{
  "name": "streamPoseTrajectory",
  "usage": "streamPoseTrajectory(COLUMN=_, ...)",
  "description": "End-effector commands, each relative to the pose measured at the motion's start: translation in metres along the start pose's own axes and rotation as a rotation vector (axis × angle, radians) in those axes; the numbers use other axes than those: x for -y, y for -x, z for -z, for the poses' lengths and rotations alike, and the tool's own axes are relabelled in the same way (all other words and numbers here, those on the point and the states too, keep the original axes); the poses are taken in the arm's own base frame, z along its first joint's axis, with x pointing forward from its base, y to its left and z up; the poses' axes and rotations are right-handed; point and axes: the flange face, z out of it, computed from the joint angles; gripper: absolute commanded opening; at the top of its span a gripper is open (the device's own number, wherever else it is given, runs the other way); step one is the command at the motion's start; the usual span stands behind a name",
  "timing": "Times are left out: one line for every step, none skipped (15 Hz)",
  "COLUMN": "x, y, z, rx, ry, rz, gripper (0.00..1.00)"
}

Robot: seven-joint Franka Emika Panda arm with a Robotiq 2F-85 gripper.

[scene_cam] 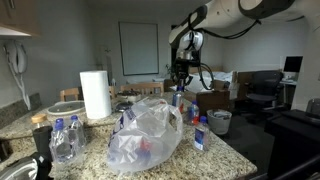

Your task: Place five empty water bottles inside the clear plastic bag

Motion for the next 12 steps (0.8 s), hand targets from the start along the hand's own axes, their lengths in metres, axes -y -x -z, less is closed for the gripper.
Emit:
streamPoseTrajectory(x=-0.05, y=0.044, z=0.057, rx=0.02, ry=-0.169, rz=0.015, gripper=0.09)
streamPoseTrajectory(x=-0.061, y=0.052, z=0.064, rx=0.037, ry=-0.221, rz=0.019, gripper=0.09)
streamPoseTrajectory(x=-0.071, y=0.059, z=0.066, rx=0.063, ry=-0.276, rz=0.03, gripper=0.09)
streamPoseTrajectory(x=-0.08, y=0.065, z=0.067, rx=0.084, ry=-0.326, rz=0.039, gripper=0.09)
streamPoseTrajectory(x=-0.088, y=0.071, z=0.064, rx=0.102, ry=-0.381, rz=0.041, gripper=0.09)
streamPoseTrajectory(x=-0.093, y=0.074, z=0.059, rx=0.121, ry=-0.434, rz=0.041, gripper=0.09)
streamPoseTrajectory(x=-0.092, y=0.072, z=0.049, rx=0.14, ry=-0.486, rz=0.031, gripper=0.09)
streamPoseTrajectory(x=-0.087, y=0.068, z=0.035, rx=0.162, ry=-0.537, rz=0.022, gripper=0.09)
streamPoseTrajectory(x=-0.08, y=0.064, z=0.023, rx=0.182, ry=-0.59, rz=0.008, gripper=0.09)
streamPoseTrajectory(x=-0.068, y=0.06, z=0.008, rx=0.2, ry=-0.646, rz=0.015, gripper=0.09)
streamPoseTrajectory(x=-0.051, y=0.057, z=-0.008, rx=0.216, ry=-0.696, rz=0.031, gripper=0.09)
streamPoseTrajectory(x=-0.032, y=0.054, z=-0.024, rx=0.246, ry=-0.729, rz=0.047, gripper=0.09)
